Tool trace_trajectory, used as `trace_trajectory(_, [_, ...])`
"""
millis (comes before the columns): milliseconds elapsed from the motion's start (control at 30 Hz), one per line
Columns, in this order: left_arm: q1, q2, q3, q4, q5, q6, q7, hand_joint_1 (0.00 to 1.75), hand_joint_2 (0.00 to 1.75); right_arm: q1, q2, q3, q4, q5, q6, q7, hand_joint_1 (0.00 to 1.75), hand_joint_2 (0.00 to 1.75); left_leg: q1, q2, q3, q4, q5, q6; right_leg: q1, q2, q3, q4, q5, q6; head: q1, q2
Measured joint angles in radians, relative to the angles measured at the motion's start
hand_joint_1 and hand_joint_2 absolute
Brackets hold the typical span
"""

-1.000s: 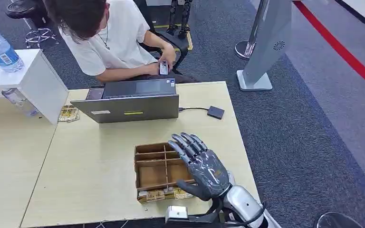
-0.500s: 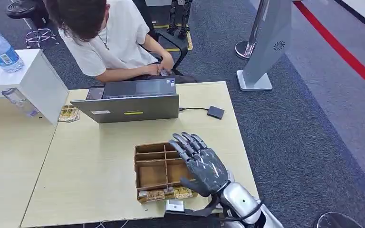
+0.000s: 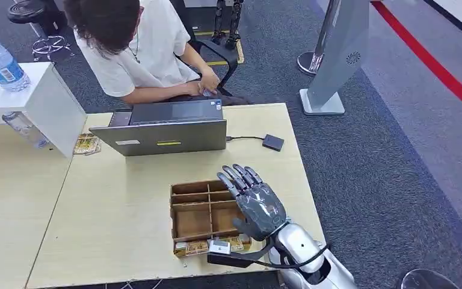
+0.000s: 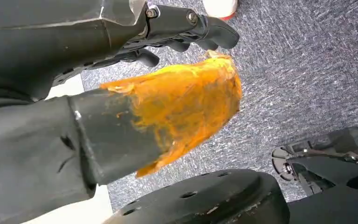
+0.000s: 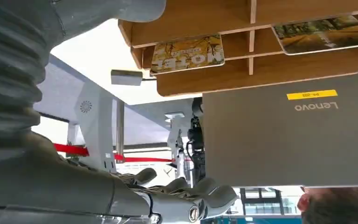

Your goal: Pass the card to the sensor for recognition and then transmit it.

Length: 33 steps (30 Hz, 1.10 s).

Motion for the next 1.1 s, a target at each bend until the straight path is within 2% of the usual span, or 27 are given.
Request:
trace_trajectory(467, [0.000, 0.000, 0.000, 0.000, 0.000, 0.000, 0.000, 0.00, 0.00, -0.012, 0.010, 0.000, 0.026, 0.026, -0.001, 0.023, 0.03, 1.75, 0.000, 0.000, 0.000, 0.000, 0.000, 0.000, 0.000, 0.000, 0.000, 0.000, 0.000, 0.000, 0.000, 0.000])
trace_trajectory(733, [0.000, 0.000, 0.000, 0.000, 0.000, 0.000, 0.000, 0.00, 0.00, -0.017, 0.014, 0.000, 0.040, 0.035, -0.002, 0.032, 0.12, 1.75, 0.000, 0.000, 0.000, 0.000, 0.000, 0.000, 0.000, 0.000, 0.000, 0.000, 0.000, 0.000, 0.000, 0.000])
trace_trajectory(800, [0.000, 0.000, 0.000, 0.000, 0.000, 0.000, 0.000, 0.00, 0.00, -0.018, 0.015, 0.000, 0.043, 0.036, -0.002, 0.032, 0.21, 1.75, 0.000, 0.000, 0.000, 0.000, 0.000, 0.000, 0.000, 0.000, 0.000, 0.000, 0.000, 0.000, 0.000, 0.000])
trace_trajectory(967, [0.000, 0.000, 0.000, 0.000, 0.000, 0.000, 0.000, 0.00, 0.00, -0.020, 0.018, 0.000, 0.049, 0.037, -0.003, 0.032, 0.30, 1.75, 0.000, 0.000, 0.000, 0.000, 0.000, 0.000, 0.000, 0.000, 0.000, 0.000, 0.000, 0.000, 0.000, 0.000])
trace_trajectory(1100, [0.000, 0.000, 0.000, 0.000, 0.000, 0.000, 0.000, 0.00, 0.00, -0.020, 0.018, 0.000, 0.054, 0.039, -0.003, 0.032, 0.45, 1.75, 0.000, 0.000, 0.000, 0.000, 0.000, 0.000, 0.000, 0.000, 0.000, 0.000, 0.000, 0.000, 0.000, 0.000])
